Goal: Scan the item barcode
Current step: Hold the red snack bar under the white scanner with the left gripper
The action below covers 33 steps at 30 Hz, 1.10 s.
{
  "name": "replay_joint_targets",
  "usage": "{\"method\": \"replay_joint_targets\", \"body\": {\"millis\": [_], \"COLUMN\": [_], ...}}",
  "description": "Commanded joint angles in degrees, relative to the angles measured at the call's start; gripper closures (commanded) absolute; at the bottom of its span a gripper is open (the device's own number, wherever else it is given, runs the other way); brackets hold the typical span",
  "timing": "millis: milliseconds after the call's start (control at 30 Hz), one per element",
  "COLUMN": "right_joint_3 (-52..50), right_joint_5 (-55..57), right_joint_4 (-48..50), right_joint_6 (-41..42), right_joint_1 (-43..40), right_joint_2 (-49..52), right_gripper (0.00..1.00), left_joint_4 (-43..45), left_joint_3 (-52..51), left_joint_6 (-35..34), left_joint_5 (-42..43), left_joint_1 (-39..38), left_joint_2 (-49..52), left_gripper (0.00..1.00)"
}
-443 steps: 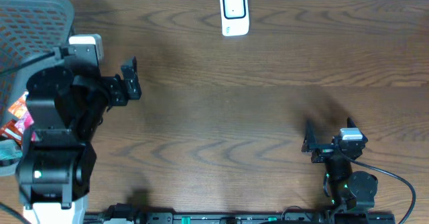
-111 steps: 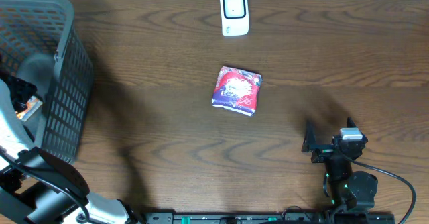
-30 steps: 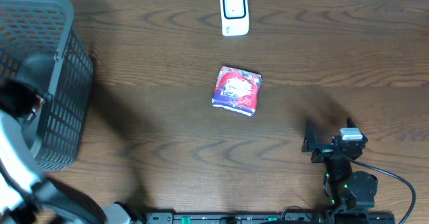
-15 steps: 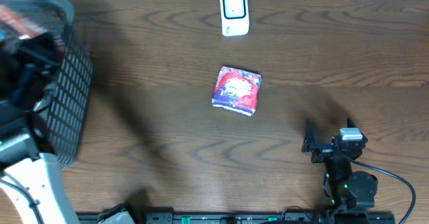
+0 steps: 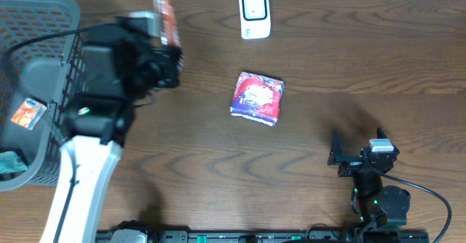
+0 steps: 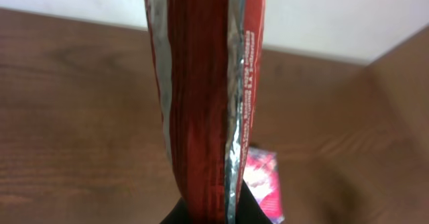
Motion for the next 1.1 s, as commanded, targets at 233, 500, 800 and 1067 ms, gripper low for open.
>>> {"method": "replay_joint_targets", "body": {"millis": [233, 500, 800, 1067], "right_joint_3": [-0.3, -0.3, -0.3, -0.3], "right_joint_5": [-0.2, -0.2, -0.2, -0.2], "right_joint_4": [0.1, 0.1, 0.1, 0.1], "right_joint_6": [1.0, 1.0, 1.0, 1.0], "right_joint_1": [-0.2, -0.2, -0.2, -0.2], "right_joint_2": [-0.5, -0.5, -0.5, -0.5], "right_gripper": [0.01, 0.01, 0.01, 0.01], "left_joint_4": [-3.0, -3.1, -3.1, -3.0], "left_joint_3": [0.9, 0.9, 0.7, 0.6], "left_joint_6": [6.3, 6.3, 5.8, -3.5], "left_joint_5": [-14.3, -19.7, -12.5, -12.7], "left_joint_1": [-8.6, -8.7, -12.3, -14.5], "left_joint_2": [14.3, 24.7, 32.4, 39.2], "left_gripper": [0.93, 0.93, 0.93, 0.93]}}
